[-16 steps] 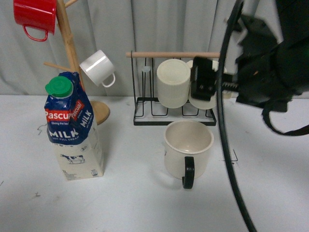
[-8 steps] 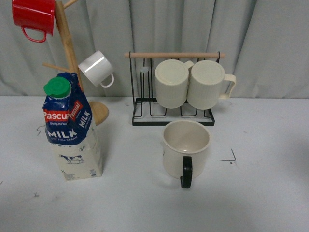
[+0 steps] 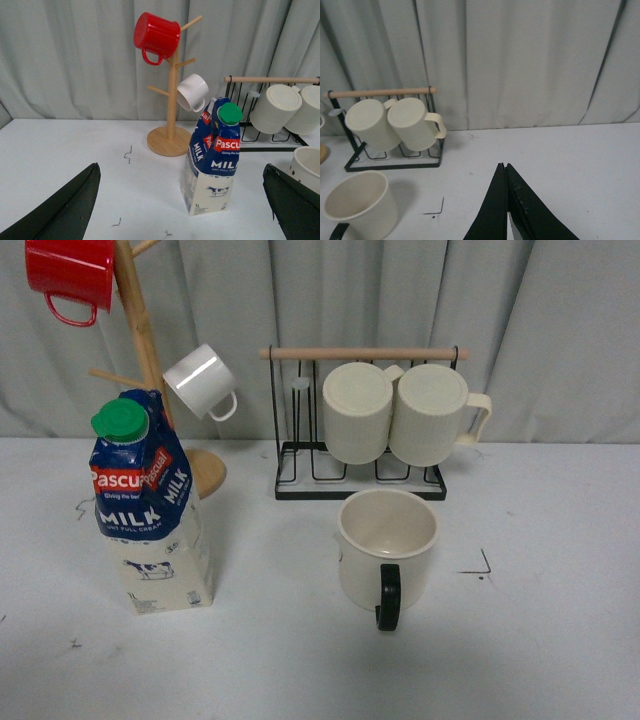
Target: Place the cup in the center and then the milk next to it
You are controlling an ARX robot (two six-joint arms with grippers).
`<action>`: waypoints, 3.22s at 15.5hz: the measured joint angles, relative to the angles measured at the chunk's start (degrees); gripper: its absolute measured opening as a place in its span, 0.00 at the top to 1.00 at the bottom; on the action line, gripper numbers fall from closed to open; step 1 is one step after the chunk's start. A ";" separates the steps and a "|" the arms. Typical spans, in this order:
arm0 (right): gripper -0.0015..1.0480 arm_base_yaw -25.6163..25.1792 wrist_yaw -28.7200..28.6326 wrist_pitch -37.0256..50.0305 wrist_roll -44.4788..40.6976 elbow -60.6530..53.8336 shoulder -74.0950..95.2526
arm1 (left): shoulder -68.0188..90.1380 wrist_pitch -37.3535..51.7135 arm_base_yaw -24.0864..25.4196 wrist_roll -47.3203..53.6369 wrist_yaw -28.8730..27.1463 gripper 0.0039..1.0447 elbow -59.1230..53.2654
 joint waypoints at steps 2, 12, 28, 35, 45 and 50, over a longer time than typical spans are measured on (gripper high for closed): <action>0.98 0.09 -0.20 -1.46 0.00 -1.07 -2.89 | 0.00 0.02 0.00 -0.02 0.02 0.06 0.00; 0.98 0.09 -0.22 -15.21 0.00 -6.23 -22.64 | 0.00 0.02 0.00 0.00 0.02 0.06 0.00; 0.98 0.09 -0.35 -37.59 0.00 -6.19 -44.65 | 0.00 0.02 0.00 -0.02 0.04 0.06 0.00; 0.37 0.09 -0.35 -37.53 -0.02 -6.19 -44.65 | 0.00 0.00 0.00 -0.02 0.02 0.06 0.00; 0.06 0.09 -0.39 -37.55 -0.02 -6.19 -44.65 | 38.99 -11.96 9.88 -11.54 25.22 0.06 33.46; 0.06 0.09 -0.42 -37.55 -0.02 -6.19 -44.65 | 59.30 0.04 -2.32 -8.74 16.20 0.06 41.16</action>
